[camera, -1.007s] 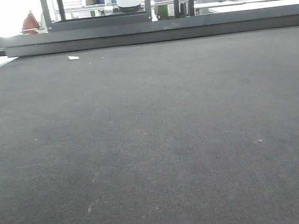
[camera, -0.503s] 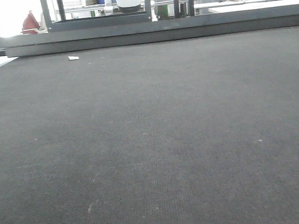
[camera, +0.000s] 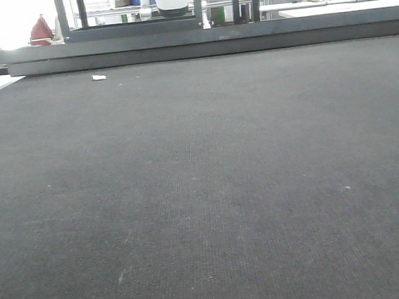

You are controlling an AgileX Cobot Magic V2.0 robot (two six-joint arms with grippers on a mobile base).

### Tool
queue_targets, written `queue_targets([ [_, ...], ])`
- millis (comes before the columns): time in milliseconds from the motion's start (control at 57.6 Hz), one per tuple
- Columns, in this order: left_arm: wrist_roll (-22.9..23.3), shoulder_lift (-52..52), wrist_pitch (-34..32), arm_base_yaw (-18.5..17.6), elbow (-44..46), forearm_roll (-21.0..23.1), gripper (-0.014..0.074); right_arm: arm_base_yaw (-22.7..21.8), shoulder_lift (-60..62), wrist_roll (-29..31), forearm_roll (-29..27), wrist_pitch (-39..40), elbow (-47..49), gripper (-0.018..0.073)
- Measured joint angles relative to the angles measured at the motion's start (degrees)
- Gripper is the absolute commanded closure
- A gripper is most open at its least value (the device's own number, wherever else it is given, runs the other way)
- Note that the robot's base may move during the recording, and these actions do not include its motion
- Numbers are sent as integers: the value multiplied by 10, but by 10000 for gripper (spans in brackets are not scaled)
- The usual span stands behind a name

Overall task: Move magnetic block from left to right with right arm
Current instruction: 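Raise the held red cube with the right gripper toward the body, then drive the base away from the table holding the cube in the right gripper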

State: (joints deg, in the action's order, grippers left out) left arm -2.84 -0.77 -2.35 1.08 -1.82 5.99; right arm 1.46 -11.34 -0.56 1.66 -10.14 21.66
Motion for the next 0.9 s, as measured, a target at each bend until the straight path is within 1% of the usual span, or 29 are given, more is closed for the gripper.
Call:
queue_targets([
  [903, 0, 0, 0, 0, 0, 0, 722, 0, 0, 0, 0, 0, 0, 313],
])
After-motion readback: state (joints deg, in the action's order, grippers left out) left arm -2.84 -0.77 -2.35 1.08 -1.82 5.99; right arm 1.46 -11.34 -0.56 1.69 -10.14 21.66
